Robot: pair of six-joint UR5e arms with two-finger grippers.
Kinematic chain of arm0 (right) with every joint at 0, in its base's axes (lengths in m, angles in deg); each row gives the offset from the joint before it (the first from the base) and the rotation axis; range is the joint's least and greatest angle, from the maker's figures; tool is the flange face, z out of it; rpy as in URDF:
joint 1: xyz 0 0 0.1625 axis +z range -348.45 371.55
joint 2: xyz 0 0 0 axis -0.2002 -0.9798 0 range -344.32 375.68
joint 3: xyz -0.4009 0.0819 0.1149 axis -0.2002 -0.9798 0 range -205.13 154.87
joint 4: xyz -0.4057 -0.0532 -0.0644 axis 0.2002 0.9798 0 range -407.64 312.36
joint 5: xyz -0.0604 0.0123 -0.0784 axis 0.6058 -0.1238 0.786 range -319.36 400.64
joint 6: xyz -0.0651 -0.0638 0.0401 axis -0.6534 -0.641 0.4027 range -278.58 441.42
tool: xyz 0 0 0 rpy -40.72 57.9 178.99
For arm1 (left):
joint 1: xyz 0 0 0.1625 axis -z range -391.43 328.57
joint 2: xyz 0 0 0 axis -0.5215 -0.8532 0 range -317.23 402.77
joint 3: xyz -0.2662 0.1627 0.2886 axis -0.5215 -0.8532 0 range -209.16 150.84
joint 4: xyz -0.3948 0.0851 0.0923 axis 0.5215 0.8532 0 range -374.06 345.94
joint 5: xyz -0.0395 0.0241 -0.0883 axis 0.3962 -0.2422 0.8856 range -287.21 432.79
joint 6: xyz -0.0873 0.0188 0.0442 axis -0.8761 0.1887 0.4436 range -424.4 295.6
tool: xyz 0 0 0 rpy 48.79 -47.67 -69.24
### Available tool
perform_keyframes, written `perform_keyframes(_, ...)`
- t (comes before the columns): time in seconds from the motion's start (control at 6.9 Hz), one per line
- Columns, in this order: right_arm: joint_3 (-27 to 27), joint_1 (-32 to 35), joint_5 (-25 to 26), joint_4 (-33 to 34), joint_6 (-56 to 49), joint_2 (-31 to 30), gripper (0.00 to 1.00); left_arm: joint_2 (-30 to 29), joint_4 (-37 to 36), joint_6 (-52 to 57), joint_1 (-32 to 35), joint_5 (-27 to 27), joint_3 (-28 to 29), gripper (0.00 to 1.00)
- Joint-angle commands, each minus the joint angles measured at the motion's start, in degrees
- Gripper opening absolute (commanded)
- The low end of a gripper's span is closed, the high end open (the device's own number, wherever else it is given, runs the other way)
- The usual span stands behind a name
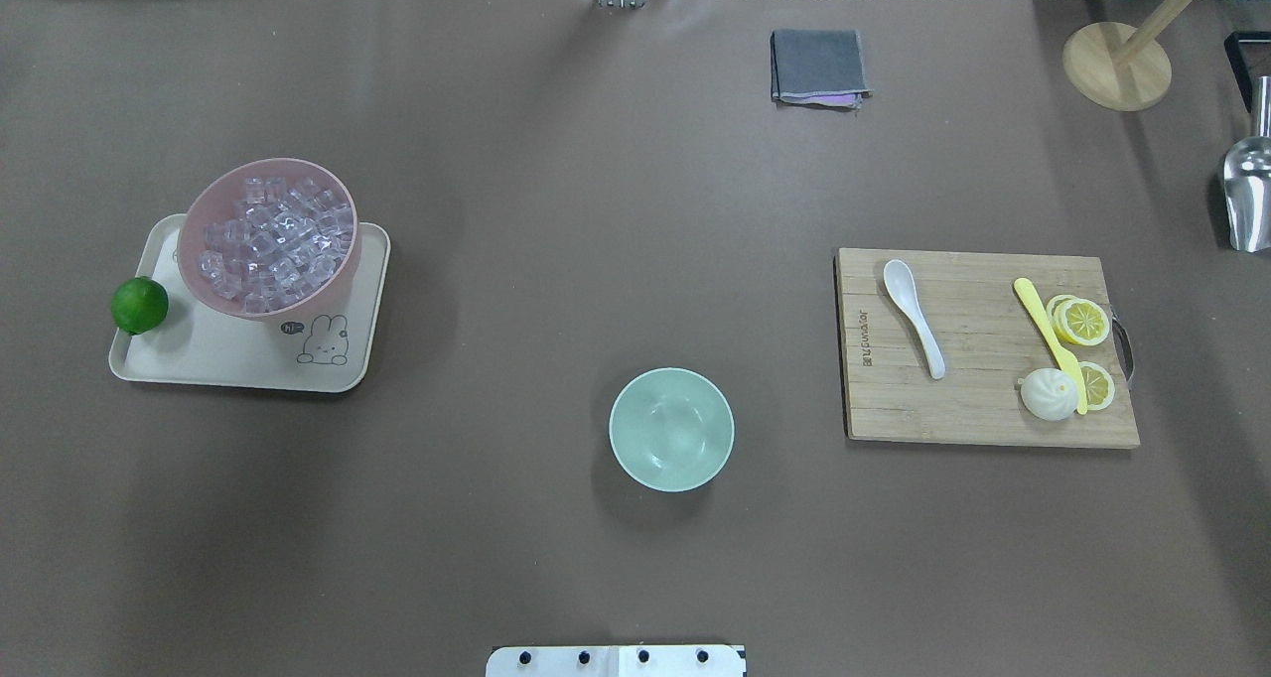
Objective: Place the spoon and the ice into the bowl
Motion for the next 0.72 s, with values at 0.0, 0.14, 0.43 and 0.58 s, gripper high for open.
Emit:
perform_keyframes(0.0,0.09,0.01,0.0,0.0,0.0,-0.03,1.0,0.34,-0.09,0.02,0.0,-0.43,-0.21,0.98)
perform_keyframes(0.14,0.09,-0.08,0.0,0.0,0.0,-0.03,1.0,0.34,0.0,0.1,0.0,-0.34,-0.3,0.98)
perform_keyframes(0.43,0.44,0.01,-0.44,-0.52,0.09,-0.11,1.0,0.34,0.09,0.28,0.09,-0.43,-2.58,0.98)
perform_keyframes(0.58,0.61,0.01,-1.14,-6.01,0.44,-0.11,1.0,-0.7,0.26,-0.07,0.18,-0.26,-3.02,0.98)
